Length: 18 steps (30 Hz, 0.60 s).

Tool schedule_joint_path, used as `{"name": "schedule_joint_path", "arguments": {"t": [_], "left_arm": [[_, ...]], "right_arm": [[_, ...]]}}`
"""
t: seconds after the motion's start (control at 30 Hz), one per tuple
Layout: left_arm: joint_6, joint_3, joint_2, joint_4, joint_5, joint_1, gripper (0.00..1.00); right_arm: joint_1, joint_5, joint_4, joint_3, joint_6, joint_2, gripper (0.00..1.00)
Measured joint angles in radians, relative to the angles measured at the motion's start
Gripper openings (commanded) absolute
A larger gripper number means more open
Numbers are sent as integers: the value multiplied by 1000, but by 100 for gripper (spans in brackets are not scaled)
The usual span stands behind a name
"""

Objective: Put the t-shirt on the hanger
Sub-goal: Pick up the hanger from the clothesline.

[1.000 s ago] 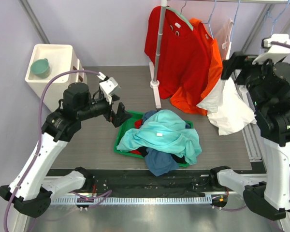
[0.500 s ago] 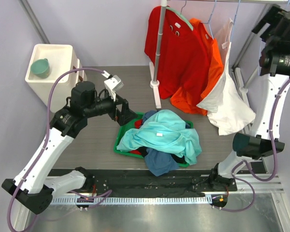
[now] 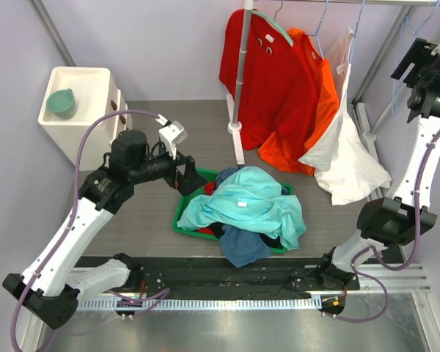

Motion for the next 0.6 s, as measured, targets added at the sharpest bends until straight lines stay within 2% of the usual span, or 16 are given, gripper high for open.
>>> {"name": "schedule_joint_path", "arguments": {"t": [0.1,0.13,0.2,0.23,0.4,0.43,0.5,0.6], "left_arm": [[8,-1,0,1,-13,0,100],[14,-1,0,2,-19,0,100],[30,-1,1,2,-37,0,100],[36,0,2,2,-45,0,100],[62,9,16,0,-69,0,100],[66,10,19,0,-70,0,100],[75,14,24,0,-76,0,100],[92,31,32,-1,-90,0,100]], "right_arm": [[0,-4,45,-62,-21,10,78],[0,-6,56,-76,-29,14,70],[0,-12,86,-106,-48,26,63],[0,-15,101,-118,-56,36,55],[0,-37,142,-126,-80,92,29],[0,-42,149,-126,-83,98,14],[0,-49,166,-128,-90,102,1],[0,-61,200,-129,-103,101,1]]}}
